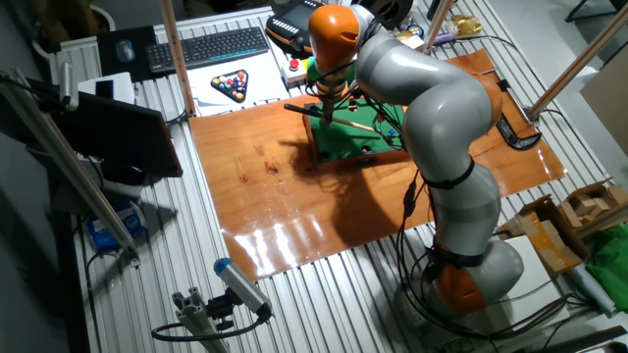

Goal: Hit the pool ball

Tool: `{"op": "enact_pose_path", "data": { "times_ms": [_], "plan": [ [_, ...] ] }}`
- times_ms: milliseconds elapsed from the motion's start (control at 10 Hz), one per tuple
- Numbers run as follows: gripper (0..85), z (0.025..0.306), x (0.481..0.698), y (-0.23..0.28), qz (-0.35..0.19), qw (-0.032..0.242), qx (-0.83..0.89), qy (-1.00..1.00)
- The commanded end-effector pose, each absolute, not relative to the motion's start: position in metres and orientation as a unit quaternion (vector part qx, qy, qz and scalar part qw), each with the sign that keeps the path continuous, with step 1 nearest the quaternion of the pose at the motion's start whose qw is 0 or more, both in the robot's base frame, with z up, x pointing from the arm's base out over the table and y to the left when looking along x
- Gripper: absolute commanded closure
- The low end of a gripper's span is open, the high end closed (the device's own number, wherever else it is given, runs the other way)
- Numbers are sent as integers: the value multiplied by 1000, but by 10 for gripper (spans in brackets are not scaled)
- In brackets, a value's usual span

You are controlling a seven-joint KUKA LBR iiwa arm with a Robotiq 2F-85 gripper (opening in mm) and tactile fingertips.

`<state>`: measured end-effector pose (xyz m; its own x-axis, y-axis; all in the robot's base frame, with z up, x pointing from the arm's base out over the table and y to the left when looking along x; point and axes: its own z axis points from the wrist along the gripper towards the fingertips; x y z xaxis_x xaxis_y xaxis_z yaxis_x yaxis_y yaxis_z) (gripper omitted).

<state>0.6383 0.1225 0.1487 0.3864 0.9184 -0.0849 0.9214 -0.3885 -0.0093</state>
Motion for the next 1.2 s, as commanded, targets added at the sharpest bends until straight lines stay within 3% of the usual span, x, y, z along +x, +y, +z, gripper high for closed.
{"op": "enact_pose_path", "data": {
  "times_ms": [0, 1100],
  "plan": [
    [843, 148, 640, 123, -39, 21, 831, 555],
    [843, 144, 656, 113, -43, 17, 846, 531]
  ]
}}
